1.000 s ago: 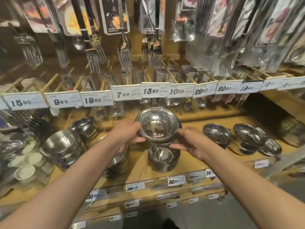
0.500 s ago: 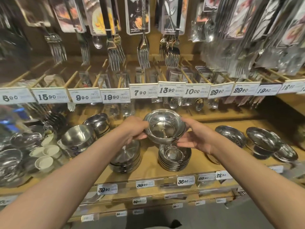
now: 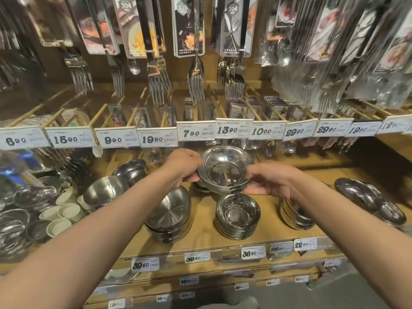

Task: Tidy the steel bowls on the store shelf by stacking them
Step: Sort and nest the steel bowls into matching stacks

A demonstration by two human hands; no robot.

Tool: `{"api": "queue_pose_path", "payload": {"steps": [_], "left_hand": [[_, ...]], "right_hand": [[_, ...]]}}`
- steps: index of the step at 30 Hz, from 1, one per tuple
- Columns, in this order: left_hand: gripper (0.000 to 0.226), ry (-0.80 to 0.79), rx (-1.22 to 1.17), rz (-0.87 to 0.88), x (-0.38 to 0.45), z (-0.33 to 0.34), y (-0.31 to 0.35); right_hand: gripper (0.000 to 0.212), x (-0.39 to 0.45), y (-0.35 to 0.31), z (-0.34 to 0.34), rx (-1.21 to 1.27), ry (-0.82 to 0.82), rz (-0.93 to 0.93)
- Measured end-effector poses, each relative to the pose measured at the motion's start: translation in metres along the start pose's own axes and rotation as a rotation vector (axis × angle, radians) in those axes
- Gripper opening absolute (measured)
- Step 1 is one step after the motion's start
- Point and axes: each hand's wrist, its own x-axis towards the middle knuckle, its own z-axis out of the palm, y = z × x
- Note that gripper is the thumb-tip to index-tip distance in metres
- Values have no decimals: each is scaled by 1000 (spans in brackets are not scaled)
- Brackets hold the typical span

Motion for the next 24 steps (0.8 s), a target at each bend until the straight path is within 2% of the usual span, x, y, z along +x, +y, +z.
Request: {"api": "queue_pose_path", "payload": {"steps": [10, 12, 14, 17, 24], "left_hand": [[31, -38, 73, -18, 3, 16, -12], [28, -39, 91, -13, 4, 23, -14], [14, -39, 104, -16, 5, 29, -15], [9, -46, 134, -62, 10, 38, -20], [11, -88, 184, -156, 17, 58, -38]], "right_hand": [[26, 12, 20, -8, -112, 230, -126], [27, 13, 25, -11, -129, 262, -171], [23, 14, 28, -14, -149, 267, -194], [15, 21, 36, -20, -109, 271, -163], [8, 38, 65, -31, -126, 257, -90]]}}
